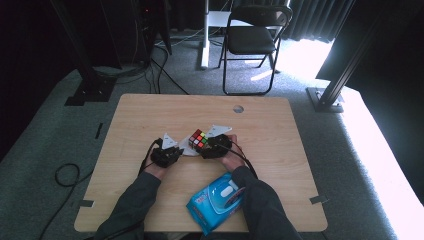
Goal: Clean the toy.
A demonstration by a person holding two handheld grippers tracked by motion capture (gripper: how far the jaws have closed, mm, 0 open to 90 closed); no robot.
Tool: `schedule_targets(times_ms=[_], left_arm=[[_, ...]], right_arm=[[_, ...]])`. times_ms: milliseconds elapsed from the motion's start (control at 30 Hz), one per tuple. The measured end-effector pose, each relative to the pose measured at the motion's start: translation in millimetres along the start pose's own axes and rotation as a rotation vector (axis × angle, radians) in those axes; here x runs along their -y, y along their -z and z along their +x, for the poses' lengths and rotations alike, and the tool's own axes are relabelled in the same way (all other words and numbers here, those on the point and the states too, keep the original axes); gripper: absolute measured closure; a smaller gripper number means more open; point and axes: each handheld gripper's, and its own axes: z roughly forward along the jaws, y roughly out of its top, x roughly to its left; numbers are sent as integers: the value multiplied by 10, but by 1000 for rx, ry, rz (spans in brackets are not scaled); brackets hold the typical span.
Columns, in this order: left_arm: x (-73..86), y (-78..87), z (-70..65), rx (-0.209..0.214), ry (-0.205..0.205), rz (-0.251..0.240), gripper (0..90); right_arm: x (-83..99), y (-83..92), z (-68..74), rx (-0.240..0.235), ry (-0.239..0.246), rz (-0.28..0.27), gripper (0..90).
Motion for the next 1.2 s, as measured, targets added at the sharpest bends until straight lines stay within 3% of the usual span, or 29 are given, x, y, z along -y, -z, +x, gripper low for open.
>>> schedule_targets(times_ms=[200,567,833,1200], left_arm=[[43,46,100,-23,39,-10,844],[60,82,120,-21,43,-16,842],[46,129,157,-46,64,-40,843],[71,77,127,-27,63,-26,840]], right_arm=[[5,-30,-13,-1,-12,25,342],[9,-79,-78,-14,-41,48,341],[33,-130,-108,10,-49,96,341],[54,-185,-107,15,-56,141,340]])
